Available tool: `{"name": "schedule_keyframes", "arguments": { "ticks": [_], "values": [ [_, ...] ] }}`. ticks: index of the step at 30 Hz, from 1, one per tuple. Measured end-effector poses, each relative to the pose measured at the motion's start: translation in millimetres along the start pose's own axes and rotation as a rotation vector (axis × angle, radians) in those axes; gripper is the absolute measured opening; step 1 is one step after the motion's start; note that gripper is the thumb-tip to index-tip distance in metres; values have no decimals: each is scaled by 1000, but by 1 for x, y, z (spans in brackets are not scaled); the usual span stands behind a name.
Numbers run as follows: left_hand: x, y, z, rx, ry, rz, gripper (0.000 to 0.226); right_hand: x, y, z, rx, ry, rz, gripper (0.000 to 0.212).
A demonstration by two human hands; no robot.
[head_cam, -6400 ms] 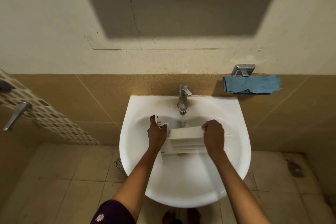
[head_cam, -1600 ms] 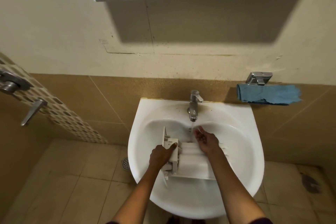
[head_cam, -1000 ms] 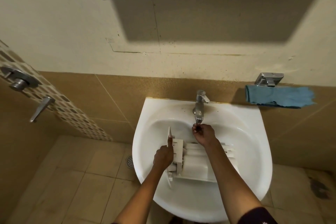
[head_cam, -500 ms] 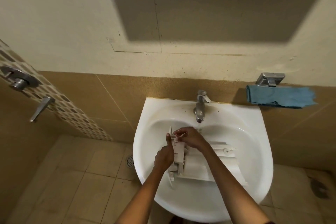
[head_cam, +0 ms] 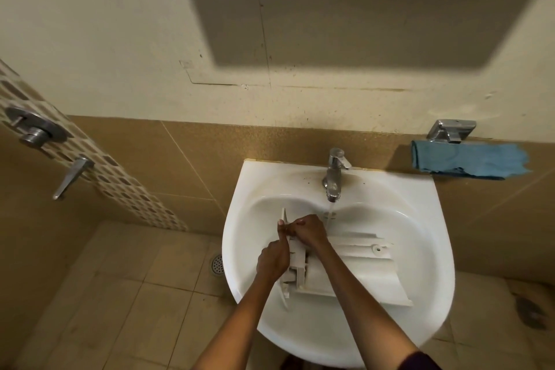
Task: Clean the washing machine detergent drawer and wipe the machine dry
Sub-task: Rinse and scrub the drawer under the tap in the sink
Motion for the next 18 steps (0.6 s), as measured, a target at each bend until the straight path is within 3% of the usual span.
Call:
{"name": "schedule_keyframes", "arguments": {
  "ticks": [7,14,18],
  "values": [
    [1,0,-3,-36,-5,-25,77,2,-1,-1,49,79,-72,27],
    [3,-1,-4,-11,-48,-19,72,2,-15,2,347,-27,-238,42],
    [3,2,-2,16,-58,-18,82,4,-14,-6,372,60,-74,35]
  ]
}}
Point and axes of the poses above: each hand's wrist, its own x-axis away from the middle knuckle, its own y-axis out of the back of the hand, z = x × y, the point moved 4 cm from there along -x, towards the middle knuckle, and after that the axes turned 11 degrees about z, right-handed, at the moved point
